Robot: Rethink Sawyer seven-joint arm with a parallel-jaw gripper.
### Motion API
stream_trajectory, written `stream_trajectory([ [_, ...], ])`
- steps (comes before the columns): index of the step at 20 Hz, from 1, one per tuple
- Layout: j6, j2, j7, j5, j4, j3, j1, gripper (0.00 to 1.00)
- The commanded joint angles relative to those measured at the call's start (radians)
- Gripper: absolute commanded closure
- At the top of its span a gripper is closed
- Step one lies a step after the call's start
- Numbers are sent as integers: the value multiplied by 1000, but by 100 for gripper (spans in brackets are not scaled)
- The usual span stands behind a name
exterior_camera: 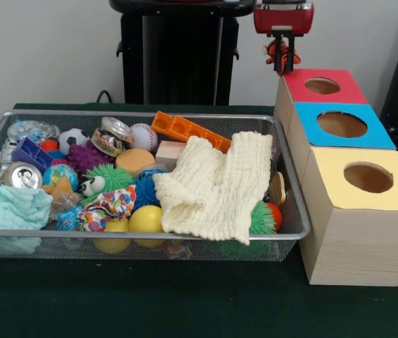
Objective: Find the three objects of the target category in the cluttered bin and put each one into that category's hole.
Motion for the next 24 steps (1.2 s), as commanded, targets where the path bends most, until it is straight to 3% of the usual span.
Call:
stream_trajectory([
  [1,14,-30,275,51,-65,58,-19,100],
  [8,137,-145,262,87,-53,63,-21,100],
  [17,255,-228,221,64,-73,80,-86,100],
  [21,253,-209,219,94,-92,55,-43,100],
  [24,195,-155,229,126,-108,29,11,100],
])
